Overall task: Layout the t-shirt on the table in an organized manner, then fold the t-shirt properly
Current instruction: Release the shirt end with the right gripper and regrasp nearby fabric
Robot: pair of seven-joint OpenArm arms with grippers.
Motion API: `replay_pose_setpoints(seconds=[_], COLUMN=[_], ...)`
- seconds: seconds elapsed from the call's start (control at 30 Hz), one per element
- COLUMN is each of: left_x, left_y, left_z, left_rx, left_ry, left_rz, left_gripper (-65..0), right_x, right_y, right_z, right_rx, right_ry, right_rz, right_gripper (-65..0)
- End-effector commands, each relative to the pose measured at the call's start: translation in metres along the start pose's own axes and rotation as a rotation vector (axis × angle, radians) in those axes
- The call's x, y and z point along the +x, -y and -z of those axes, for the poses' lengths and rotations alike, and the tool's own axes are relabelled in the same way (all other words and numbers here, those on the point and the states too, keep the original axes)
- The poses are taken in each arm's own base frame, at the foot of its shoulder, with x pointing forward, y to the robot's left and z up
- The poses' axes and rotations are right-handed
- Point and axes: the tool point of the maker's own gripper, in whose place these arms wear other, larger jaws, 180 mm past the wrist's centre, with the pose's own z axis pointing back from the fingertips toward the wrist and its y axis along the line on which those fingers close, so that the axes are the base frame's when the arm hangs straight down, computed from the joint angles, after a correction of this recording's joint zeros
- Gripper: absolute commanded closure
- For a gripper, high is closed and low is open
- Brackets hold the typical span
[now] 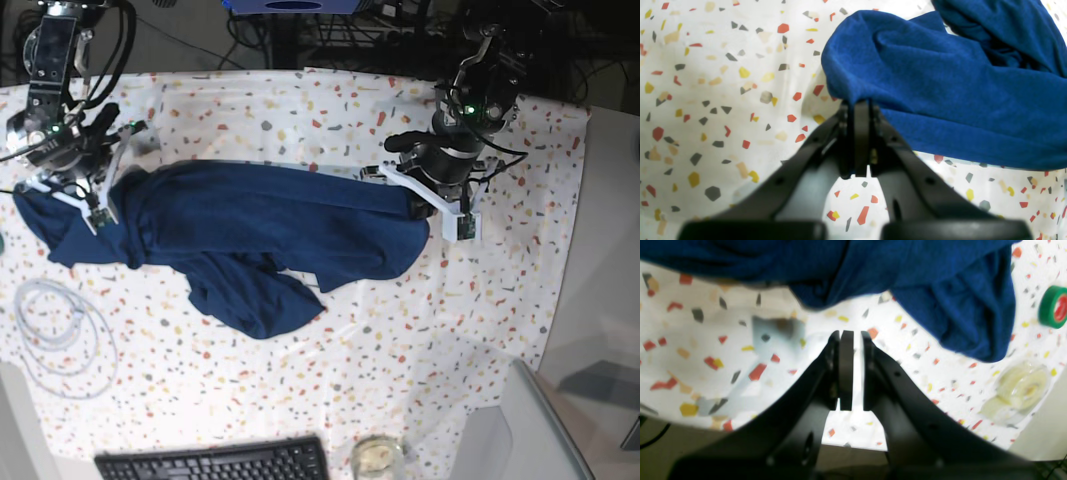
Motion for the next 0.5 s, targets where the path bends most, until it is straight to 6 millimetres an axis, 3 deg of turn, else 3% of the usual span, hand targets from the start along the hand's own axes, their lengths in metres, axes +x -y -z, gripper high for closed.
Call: replay_pose_setpoints(seconds=[0.0,0.17,0.33,0.47], left_x=[0.015,0.013,0.013,0.011], left_y=[0.002,0.001,0.010,0.017], left_z=[-0.002,-0.001,-0.002,-0.001], left_rx=[-0.008,-0.005,-0.019,-0.026], left_ry=[0.050,0.046,0.046,0.042], left_rz=[0.004,0.003,-0.024,-0.048], left_gripper=[0.0,0.0,0.0,0.0], right_x=[0.006,0.000,-0.017,-0.018], right_y=[0.008,0.008,0.029,0.033], right_z=[-0.004,-0.004,-0.007,-0.006], right_rx=[-0.024,-0.025,-0.090,-0.097], right_ry=[0.022,0.005,-0.078,-0.086], right_rz=[-0.004,-0.009,-0.057,-0.065], right_gripper=[-2.9,-2.9,-2.9,-2.9])
